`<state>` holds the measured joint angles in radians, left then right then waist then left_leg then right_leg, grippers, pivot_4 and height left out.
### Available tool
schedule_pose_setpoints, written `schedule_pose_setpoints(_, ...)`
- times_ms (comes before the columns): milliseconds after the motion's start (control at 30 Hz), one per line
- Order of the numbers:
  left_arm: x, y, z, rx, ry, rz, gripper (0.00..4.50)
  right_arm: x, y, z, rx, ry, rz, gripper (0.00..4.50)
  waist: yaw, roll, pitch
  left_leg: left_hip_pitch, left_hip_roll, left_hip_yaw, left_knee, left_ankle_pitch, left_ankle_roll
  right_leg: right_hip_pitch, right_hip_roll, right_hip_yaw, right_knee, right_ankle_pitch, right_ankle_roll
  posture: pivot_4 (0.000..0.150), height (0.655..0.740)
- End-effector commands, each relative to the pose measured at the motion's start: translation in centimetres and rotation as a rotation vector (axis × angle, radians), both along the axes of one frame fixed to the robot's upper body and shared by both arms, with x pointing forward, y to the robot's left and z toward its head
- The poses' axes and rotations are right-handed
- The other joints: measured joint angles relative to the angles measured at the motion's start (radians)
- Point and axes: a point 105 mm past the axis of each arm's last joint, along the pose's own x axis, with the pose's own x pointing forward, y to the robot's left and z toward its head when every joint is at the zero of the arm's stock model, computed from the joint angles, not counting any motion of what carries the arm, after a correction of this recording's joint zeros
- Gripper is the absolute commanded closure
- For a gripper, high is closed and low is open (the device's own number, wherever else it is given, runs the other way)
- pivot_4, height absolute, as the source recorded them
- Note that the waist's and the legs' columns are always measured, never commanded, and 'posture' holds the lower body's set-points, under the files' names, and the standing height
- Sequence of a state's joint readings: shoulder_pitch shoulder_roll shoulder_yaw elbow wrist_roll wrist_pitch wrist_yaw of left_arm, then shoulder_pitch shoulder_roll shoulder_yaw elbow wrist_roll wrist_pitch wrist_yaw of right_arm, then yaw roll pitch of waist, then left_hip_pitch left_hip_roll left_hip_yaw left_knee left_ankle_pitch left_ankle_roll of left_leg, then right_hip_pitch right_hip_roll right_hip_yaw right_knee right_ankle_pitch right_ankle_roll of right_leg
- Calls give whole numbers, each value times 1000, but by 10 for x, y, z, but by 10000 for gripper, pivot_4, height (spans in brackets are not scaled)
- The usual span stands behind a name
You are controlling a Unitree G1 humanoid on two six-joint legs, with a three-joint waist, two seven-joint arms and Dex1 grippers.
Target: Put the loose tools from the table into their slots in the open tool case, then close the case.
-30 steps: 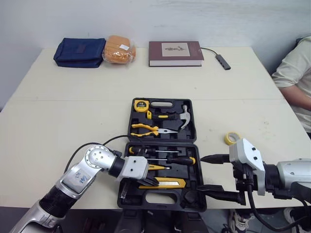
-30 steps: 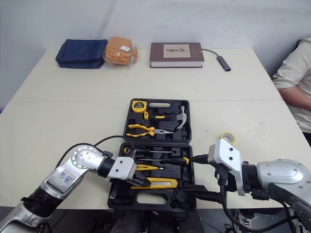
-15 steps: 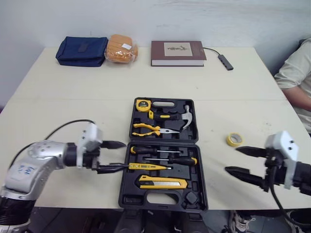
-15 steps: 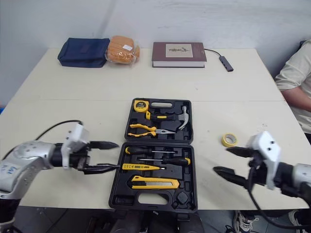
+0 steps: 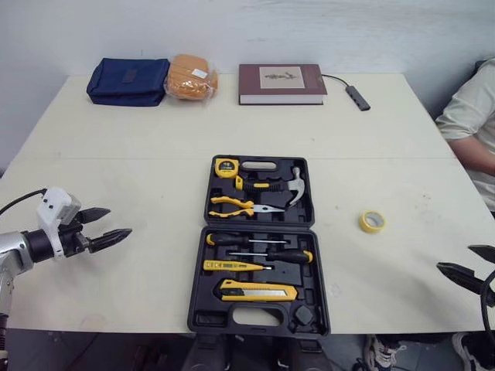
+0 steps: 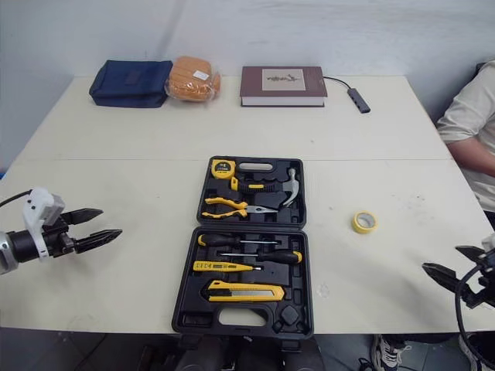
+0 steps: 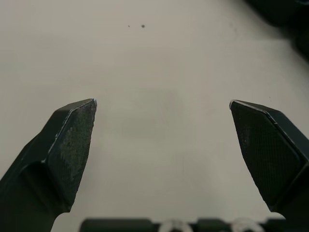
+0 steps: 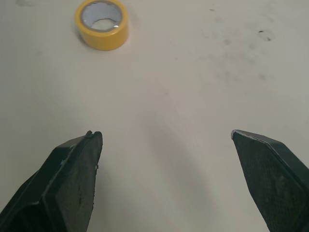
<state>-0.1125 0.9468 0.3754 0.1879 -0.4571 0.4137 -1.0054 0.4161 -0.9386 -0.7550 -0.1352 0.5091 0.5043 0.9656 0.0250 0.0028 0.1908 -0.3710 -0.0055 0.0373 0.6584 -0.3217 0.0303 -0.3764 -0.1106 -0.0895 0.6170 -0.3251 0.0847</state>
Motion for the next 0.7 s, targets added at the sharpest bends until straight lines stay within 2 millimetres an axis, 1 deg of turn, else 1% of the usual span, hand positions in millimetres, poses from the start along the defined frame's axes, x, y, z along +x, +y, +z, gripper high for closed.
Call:
schedule_pose_setpoints(33,4,-19,18,17,-61,-80,422,7,6,20,8,-57,89,0,-2,0,0,0,0,0,0,0,0,0,0,0,0,0,0,1500,7400)
schedule_pose_setpoints(100,4,-41,26,4,-73,-164,422,12,19,29,33,-57,185,0,-2,1,1,0,0,0,-1,0,0,0,0,0,0,0,0,1500,7400)
schedule_pose_setpoints(133,3,-53,32,-7,-81,-213,422,14,25,33,18,-43,243,0,-2,2,1,0,0,0,-1,0,0,0,0,0,0,0,0,1500,7400)
schedule_pose_setpoints(267,-1,-104,54,-32,-116,-423,422,26,41,38,-108,44,422,0,-5,3,2,1,0,0,-1,0,0,0,0,1,0,0,0,1500,7400)
schedule_pose_setpoints(300,-4,-117,57,-13,-125,-482,422,31,45,39,-139,65,460,0,-5,3,2,1,0,0,-1,2,-3,0,0,1,1,0,0,1500,7400)
schedule_pose_setpoints(333,-10,-134,59,7,-138,-572,422,37,51,40,-174,83,508,0,-5,3,2,1,0,0,-1,3,-4,0,0,1,1,0,0,1500,7400)
schedule_pose_setpoints(367,-16,-147,61,17,-148,-635,422,42,57,41,-200,97,545,0,-5,3,2,1,0,1,0,3,-4,0,0,1,1,0,0,1500,7400)
schedule_pose_setpoints(467,-30,-184,72,-23,-184,-794,422,56,72,40,-267,148,648,0,-8,4,2,1,0,2,0,3,-4,0,0,1,1,0,0,1500,7400)
schedule_pose_setpoints(533,-37,-200,75,-44,-199,-874,422,65,80,37,-313,176,695,0,-8,4,3,0,0,2,0,3,-4,0,1,1,1,0,0,1500,7400)
schedule_pose_setpoints(600,-42,-214,78,-57,-215,-945,422,81,89,33,-391,180,741,0,-8,4,4,0,0,2,1,4,-5,0,2,1,1,0,0,1500,7400)
schedule_pose_setpoints(633,-42,-219,79,-61,-221,-965,422,88,94,32,-418,184,755,0,-7,4,4,0,0,2,2,4,-5,0,2,1,2,0,0,1500,7400)
schedule_pose_setpoints(700,-37,-225,80,-55,-243,-970,422,102,108,28,-428,198,775,0,-7,3,4,0,0,2,3,5,-6,0,3,0,2,0,0,1500,7400)
